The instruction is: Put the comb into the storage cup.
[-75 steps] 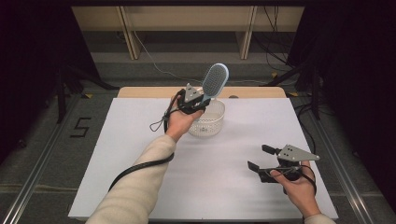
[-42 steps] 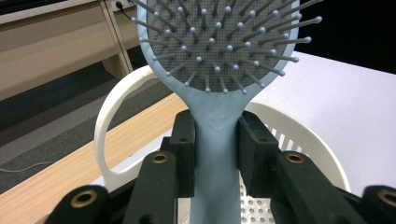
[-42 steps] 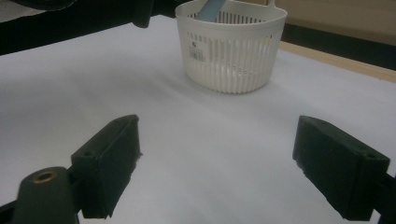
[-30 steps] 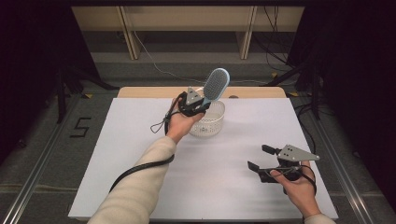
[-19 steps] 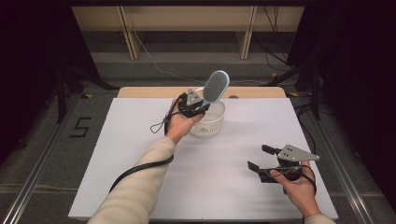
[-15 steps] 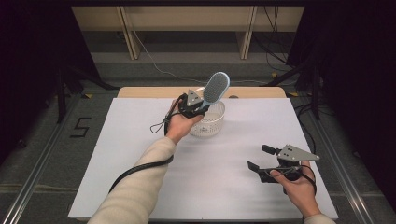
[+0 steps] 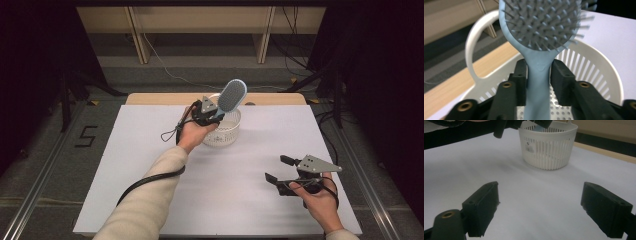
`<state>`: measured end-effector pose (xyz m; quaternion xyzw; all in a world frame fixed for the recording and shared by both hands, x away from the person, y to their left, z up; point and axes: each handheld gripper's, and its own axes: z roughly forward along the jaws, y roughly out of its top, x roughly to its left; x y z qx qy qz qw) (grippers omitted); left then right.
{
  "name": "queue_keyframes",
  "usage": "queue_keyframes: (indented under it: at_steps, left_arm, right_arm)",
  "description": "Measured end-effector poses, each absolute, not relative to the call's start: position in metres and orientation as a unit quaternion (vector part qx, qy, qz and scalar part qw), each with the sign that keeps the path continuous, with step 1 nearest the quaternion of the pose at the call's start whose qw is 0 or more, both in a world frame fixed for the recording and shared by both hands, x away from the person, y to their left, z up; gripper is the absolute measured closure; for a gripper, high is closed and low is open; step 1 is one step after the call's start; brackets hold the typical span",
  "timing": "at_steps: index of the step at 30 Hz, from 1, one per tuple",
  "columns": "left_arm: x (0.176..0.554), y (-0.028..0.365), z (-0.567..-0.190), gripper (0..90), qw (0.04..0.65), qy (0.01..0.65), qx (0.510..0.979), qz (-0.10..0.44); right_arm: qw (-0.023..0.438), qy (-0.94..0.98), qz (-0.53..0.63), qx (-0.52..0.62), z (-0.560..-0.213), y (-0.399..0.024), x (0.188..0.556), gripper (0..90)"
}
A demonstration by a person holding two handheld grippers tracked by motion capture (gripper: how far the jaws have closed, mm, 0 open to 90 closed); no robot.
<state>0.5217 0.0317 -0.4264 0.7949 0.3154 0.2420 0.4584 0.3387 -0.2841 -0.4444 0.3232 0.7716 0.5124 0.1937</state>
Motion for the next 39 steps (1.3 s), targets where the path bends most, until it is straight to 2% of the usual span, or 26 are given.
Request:
queue_keyframes:
  at_steps: [4,20,22,25,30,39]
  left_arm:
    - [0.521,0.032,-0.428,59.0,0.444,0.318,0.803,0.24]
    - [0.497,0.054,-0.396,16.5,0.444,0.341,0.804,0.2]
    - [0.493,0.057,-0.394,14.0,0.442,0.34,0.805,0.204]
    - [0.488,0.064,-0.391,4.5,0.44,0.348,0.802,0.206]
    - [0.475,0.078,-0.39,0.0,0.438,0.35,0.802,0.206]
    - [0.455,0.105,-0.392,0.0,0.432,0.36,0.798,0.217]
  right_arm:
    - [0.194,0.771,0.513,0.324,-0.444,-0.284,0.339,15.5]
    - [0.196,0.772,0.511,0.324,-0.444,-0.283,0.339,15.5]
    - [0.196,0.772,0.511,0.324,-0.444,-0.283,0.339,15.5]
    - [0.197,0.772,0.51,0.325,-0.444,-0.284,0.338,15.5]
    - [0.198,0.771,0.51,0.325,-0.444,-0.284,0.339,15.5]
    - [0.199,0.771,0.508,0.328,-0.444,-0.285,0.339,15.5]
